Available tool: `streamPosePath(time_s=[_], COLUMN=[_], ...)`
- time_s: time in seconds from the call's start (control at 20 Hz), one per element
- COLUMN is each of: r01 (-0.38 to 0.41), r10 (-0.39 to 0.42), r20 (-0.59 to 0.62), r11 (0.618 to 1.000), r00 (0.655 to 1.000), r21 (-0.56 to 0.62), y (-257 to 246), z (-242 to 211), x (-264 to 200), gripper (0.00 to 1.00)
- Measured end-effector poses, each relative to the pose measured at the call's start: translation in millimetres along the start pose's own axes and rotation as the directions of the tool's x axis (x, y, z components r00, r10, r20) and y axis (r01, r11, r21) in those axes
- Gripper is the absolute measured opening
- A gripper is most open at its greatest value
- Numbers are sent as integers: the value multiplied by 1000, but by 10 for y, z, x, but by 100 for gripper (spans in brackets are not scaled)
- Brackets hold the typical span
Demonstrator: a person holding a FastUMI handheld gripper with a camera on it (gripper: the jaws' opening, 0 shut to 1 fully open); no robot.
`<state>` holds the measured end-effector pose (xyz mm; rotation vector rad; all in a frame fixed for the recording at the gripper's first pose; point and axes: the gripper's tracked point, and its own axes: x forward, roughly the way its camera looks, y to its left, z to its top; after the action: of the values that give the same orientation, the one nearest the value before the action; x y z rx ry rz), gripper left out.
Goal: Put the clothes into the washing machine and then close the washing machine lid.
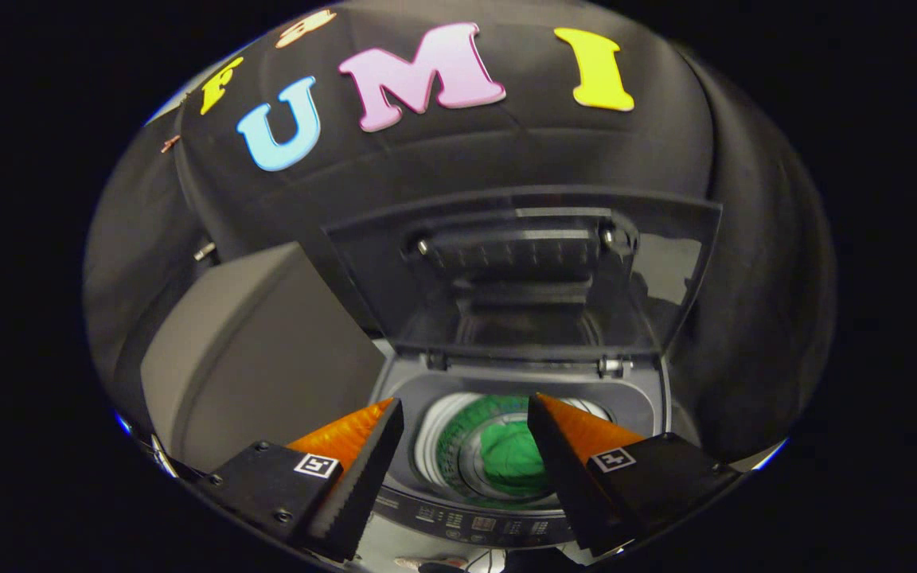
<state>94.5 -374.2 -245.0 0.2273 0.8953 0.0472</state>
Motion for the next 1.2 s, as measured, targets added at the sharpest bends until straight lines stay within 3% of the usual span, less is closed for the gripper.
streamPosePath(time_s=[0.25,0.4,0.55,0.75,1.2], r01=[-62,29,84,121,123], r10=[78,31,-38,-119,-113], r20=[197,311,276,94,142], r11=[994,982,984,993,990], r00=[977,950,960,988,983], r21=[-88,-185,-159,-10,-64], y=[219,81,-164,-498,-455], z=[896,1440,1694,1508,1401], x=[-304,-37,410,927,892], gripper=[99,98,98,98,100])
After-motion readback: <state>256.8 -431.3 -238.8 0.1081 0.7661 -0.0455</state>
